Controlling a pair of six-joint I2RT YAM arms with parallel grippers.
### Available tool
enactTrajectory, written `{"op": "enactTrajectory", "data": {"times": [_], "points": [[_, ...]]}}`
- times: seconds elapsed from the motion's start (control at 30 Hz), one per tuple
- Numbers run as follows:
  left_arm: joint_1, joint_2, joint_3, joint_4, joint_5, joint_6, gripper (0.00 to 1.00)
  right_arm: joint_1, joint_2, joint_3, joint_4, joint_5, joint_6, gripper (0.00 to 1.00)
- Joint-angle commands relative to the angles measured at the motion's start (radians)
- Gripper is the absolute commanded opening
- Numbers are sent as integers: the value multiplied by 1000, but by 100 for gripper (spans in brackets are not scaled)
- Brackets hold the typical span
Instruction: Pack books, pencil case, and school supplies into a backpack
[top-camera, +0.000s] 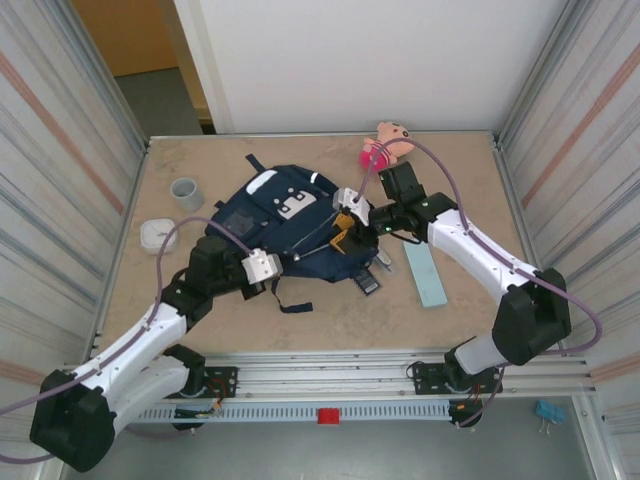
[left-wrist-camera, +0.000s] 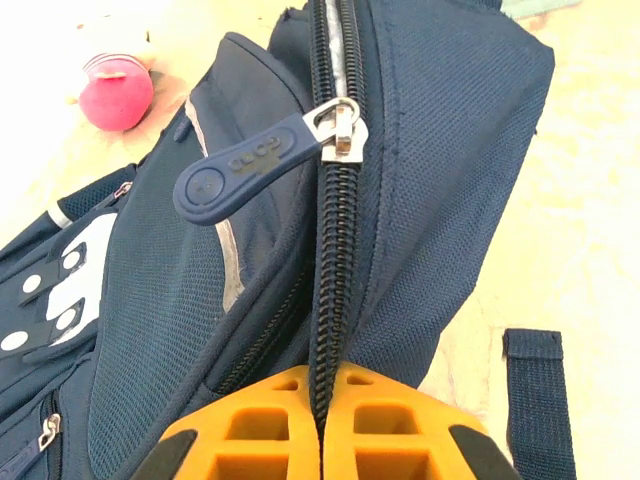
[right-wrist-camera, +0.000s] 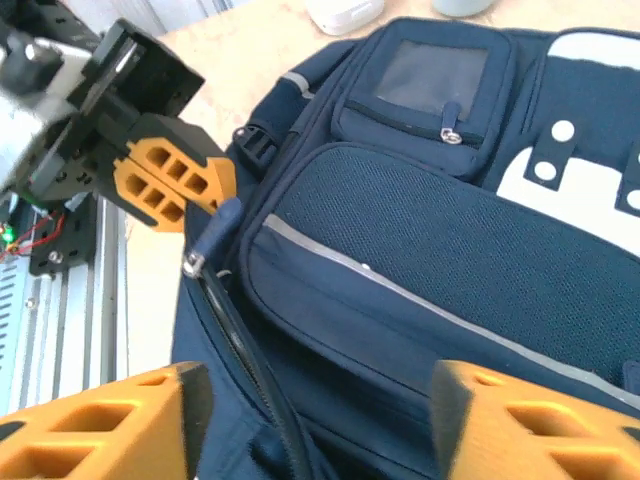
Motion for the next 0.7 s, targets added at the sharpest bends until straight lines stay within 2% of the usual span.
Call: {"op": "enactTrajectory", "data": {"times": [0.0,0.13,0.27,0.5,0.67], "points": [[-19,-48,3,144,-33,46,0,115,-28,63,-123,171,268,66],[-20,-64,13,135,-16,32,0,222,24,97,-105,287,335,71],[-19,-72,17,124,-1,22,0,244,116,143,-46,329,416,74],[-22,-71,21,126,13,10,0,267,233,220,8,291,471,74],[-22,-67,23,131,16,7,0,279,271,238,14,218,479,72]]}}
